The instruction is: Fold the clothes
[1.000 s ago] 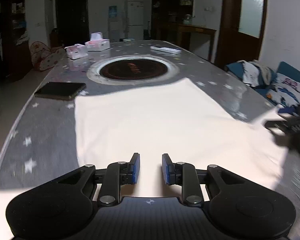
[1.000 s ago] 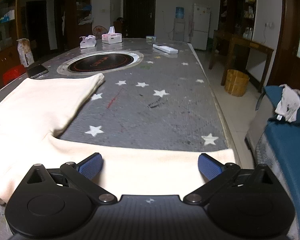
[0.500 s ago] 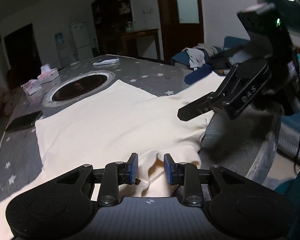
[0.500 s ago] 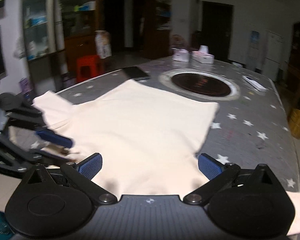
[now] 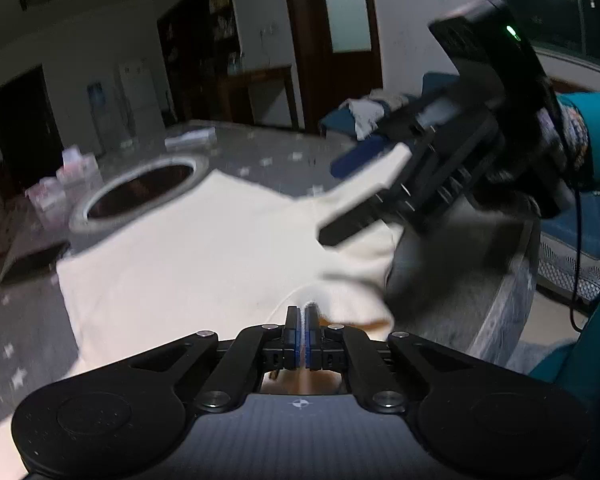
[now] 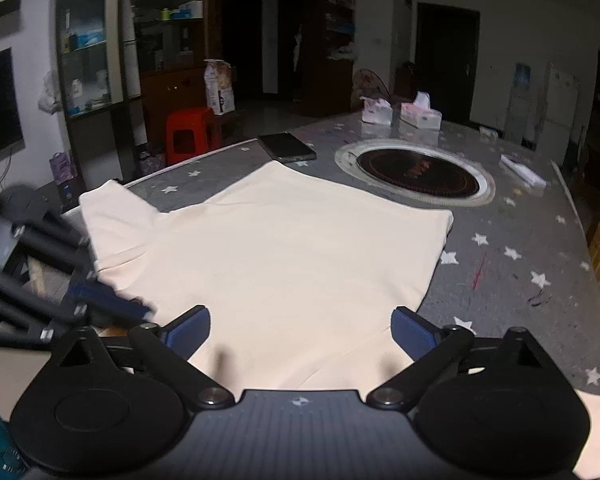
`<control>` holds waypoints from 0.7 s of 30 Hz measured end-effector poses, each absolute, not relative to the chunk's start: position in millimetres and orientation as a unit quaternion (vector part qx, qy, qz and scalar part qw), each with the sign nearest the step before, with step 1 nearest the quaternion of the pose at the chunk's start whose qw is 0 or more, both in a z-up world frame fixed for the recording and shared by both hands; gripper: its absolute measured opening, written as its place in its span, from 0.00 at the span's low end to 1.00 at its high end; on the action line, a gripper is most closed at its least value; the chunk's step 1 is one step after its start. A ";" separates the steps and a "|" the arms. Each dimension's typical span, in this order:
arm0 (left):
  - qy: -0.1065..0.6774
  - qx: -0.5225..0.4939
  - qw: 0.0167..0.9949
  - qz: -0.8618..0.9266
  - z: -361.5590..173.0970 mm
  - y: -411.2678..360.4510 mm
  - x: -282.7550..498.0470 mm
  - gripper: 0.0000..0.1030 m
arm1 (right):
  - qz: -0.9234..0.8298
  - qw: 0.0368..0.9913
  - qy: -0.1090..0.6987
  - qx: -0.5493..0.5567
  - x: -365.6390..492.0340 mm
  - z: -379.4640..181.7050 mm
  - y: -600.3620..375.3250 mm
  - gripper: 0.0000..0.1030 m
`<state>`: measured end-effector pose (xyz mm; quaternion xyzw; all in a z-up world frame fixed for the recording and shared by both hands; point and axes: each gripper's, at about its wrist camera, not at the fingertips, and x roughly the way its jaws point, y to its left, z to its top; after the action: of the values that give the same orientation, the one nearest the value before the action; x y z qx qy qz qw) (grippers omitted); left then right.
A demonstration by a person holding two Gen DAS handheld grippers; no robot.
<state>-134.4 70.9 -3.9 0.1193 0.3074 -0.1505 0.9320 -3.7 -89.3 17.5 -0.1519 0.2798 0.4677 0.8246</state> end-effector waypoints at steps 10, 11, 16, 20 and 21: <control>0.324 0.105 0.923 -0.180 -6.5 74.0 -139.5 0.02 | 0.471 0.815 0.318 -0.111 34.7 -6.7 -59.9 0.87; 0.321 0.101 0.924 -0.183 -4.1 75.5 -141.2 0.04 | 0.474 0.811 0.325 -0.112 34.4 -10.2 -57.7 0.86; 0.292 0.078 0.941 -0.154 18.3 94.4 -136.4 0.06 | 0.499 0.794 0.306 -0.163 5.5 -13.5 -55.3 0.86; 0.297 0.045 0.949 -0.100 21.7 105.8 -110.4 0.06 | 0.506 0.787 0.282 -0.214 -23.5 -17.6 -58.1 0.86; 0.300 0.038 0.949 -0.093 19.5 105.8 -103.0 0.06 | 0.504 0.788 0.276 -0.221 -29.4 -18.2 -60.2 0.86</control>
<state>-103.0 105.8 19.5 0.0384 0.3001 -0.0930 0.9486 -29.4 -60.2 -18.2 -0.2206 0.2762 0.5037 0.7882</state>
